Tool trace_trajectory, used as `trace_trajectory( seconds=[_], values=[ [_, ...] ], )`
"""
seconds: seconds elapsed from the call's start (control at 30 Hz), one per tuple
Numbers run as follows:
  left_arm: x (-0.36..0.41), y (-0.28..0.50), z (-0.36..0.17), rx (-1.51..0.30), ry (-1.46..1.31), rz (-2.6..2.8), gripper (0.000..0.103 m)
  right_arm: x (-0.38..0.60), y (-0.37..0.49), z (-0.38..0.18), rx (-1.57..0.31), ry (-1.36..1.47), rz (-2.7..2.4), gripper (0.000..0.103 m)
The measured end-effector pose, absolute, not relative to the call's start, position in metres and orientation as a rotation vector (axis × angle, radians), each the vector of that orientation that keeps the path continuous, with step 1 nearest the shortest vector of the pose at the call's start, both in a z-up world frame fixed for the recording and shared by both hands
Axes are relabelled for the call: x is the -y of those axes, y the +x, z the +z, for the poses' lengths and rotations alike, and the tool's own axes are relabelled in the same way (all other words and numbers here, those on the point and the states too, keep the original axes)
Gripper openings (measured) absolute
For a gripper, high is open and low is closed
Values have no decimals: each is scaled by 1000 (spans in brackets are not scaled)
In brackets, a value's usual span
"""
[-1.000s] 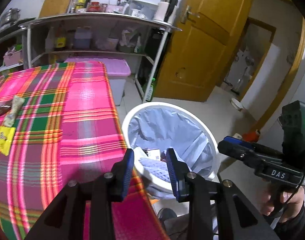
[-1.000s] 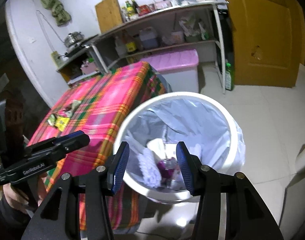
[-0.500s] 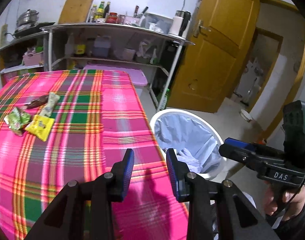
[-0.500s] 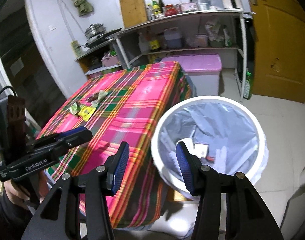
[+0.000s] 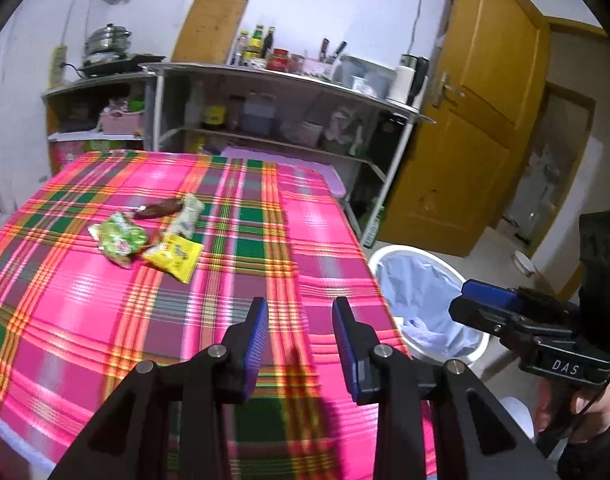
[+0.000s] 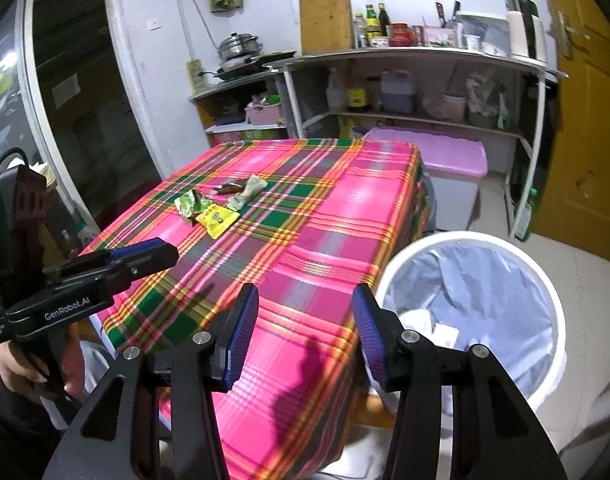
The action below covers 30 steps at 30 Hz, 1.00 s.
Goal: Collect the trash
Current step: 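Move both open tools back over the table toward the snack packets, then grasp the green snack bag with the left tool while the right tool grasps the yellow snack packet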
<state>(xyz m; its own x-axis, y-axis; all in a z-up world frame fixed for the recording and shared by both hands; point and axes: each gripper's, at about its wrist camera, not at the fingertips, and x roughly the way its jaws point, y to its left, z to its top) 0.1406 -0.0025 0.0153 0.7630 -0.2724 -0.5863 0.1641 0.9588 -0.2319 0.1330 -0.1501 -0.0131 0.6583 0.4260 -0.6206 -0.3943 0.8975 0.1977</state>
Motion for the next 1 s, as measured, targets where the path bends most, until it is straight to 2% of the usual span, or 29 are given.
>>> trace_trajectory(
  seconds=[0.63, 0.73, 1.0],
  values=[
    [-71, 148, 17, -638, -190, -81, 33, 79, 175, -10, -732, -63, 604, 50],
    [-81, 153, 16, -644, -191, -60, 33, 66, 186, -12, -747, -77, 638, 55],
    [-110, 169, 9, -663, -217, -14, 33, 24, 214, -21, -763, -183, 702, 55]
  ],
)
